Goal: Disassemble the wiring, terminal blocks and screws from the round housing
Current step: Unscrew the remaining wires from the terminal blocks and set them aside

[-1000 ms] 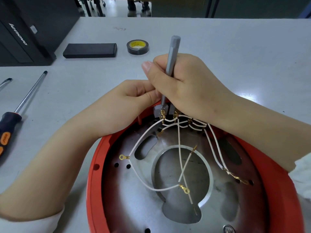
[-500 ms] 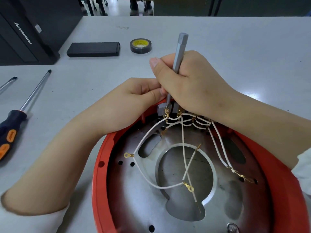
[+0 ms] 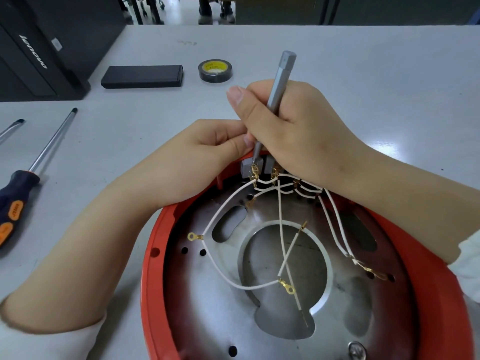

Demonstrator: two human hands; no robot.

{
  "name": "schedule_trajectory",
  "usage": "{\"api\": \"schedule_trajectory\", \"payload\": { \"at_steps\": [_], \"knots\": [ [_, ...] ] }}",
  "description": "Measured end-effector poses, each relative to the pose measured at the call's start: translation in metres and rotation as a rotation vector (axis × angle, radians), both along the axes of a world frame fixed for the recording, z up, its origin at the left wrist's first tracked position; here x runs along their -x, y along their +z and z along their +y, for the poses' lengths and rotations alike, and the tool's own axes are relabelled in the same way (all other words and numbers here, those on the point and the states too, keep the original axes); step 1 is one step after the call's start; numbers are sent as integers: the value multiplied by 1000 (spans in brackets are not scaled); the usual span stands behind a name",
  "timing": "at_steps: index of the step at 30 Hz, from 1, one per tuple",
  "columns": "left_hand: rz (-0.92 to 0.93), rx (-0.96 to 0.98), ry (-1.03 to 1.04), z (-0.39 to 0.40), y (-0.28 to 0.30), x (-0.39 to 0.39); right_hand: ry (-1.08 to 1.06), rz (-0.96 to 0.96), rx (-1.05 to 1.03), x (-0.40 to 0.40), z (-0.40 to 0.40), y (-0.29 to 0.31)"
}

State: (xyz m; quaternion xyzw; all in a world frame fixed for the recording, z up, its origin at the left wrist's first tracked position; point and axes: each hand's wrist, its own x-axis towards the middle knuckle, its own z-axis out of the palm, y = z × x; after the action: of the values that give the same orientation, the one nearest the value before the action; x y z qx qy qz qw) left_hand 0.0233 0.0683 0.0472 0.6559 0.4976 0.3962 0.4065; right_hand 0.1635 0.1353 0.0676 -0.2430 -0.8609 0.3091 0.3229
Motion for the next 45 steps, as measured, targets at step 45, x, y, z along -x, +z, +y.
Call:
{"api": "schedule_trajectory", "payload": {
  "at_steps": [45],
  "knots": [
    [0, 11, 1, 0, 0, 0, -15, 58, -37, -1, -2, -2]
  ]
}}
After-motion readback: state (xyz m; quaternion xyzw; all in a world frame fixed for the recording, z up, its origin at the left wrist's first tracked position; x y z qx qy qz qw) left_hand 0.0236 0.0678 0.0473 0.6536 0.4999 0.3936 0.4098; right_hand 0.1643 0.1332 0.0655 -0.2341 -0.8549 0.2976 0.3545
